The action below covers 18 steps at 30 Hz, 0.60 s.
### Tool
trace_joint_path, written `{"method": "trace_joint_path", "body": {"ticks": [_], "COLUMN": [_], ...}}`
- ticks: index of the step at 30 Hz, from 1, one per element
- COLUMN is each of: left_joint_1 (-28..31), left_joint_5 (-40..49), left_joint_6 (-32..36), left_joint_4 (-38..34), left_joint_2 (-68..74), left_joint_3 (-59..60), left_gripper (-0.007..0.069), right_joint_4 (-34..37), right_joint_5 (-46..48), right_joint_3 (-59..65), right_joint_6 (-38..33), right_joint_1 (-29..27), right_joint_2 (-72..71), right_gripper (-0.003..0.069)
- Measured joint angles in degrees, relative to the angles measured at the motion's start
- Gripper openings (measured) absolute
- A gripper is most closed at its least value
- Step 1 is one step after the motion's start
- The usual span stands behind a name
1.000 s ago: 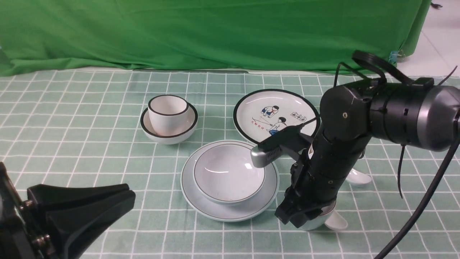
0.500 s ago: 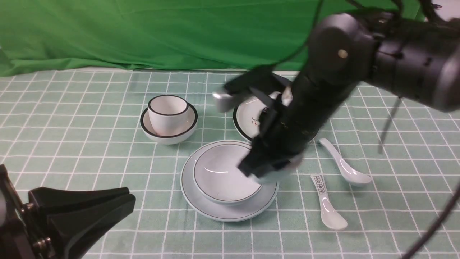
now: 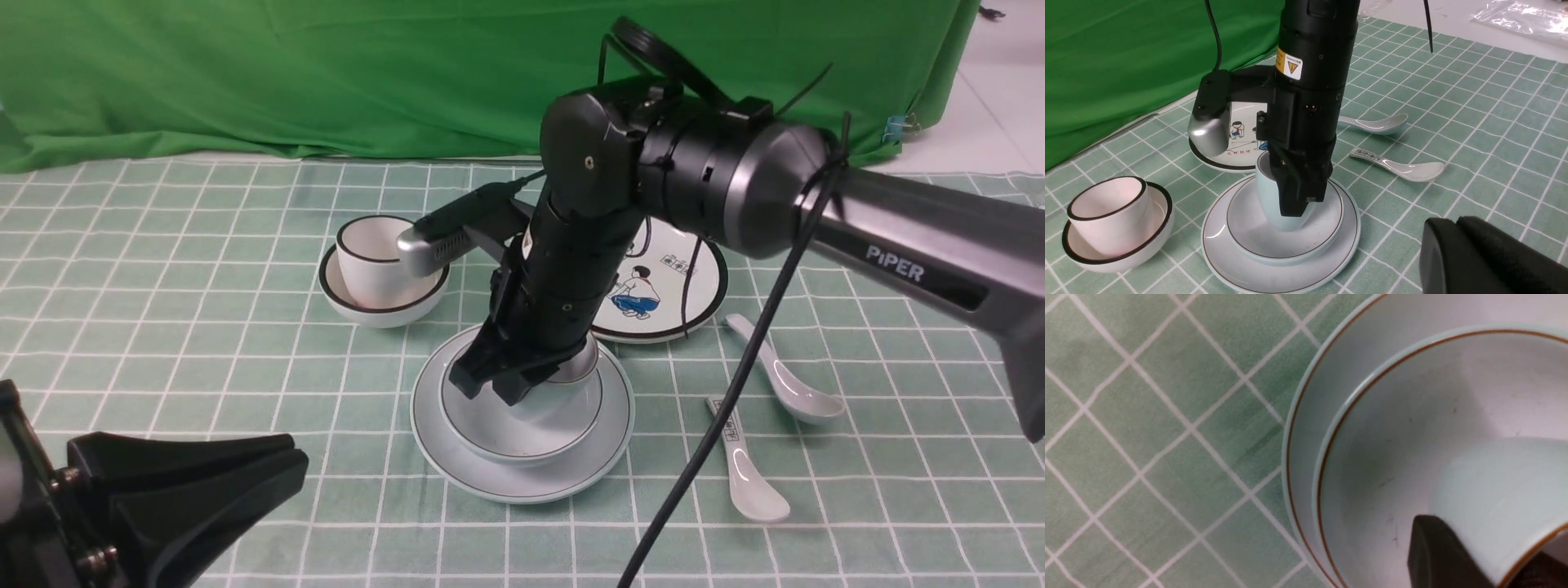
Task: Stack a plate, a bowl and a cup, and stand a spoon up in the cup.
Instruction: Use the right arm to put the blue teacup into the blue rice bowl in the middle
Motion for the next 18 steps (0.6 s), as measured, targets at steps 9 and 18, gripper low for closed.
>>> {"method": "trace_joint_path", "body": {"ticks": [9,18], "left_joint_1": [0.0,0.0], "left_joint_5": [0.1,0.1], "left_joint_6": [0.2,0.2], "left_joint_4": [0.0,0.0], "left_joint_2": [0.0,0.0], "left_joint_3": [0.0,0.0], "left_gripper": [0.0010,0.0010], "right_joint_4": [-0.2,-0.4], "right_joint_5": [-0.5,-0.3], "right_joint_3": [-0.2,-0.2], "right_joint_6": [2.7,3.7], "right_joint_1": [0.1,0.1], "right_joint_2": [0.9,-2.2], "right_gripper": [0.0238,0.0488]}}
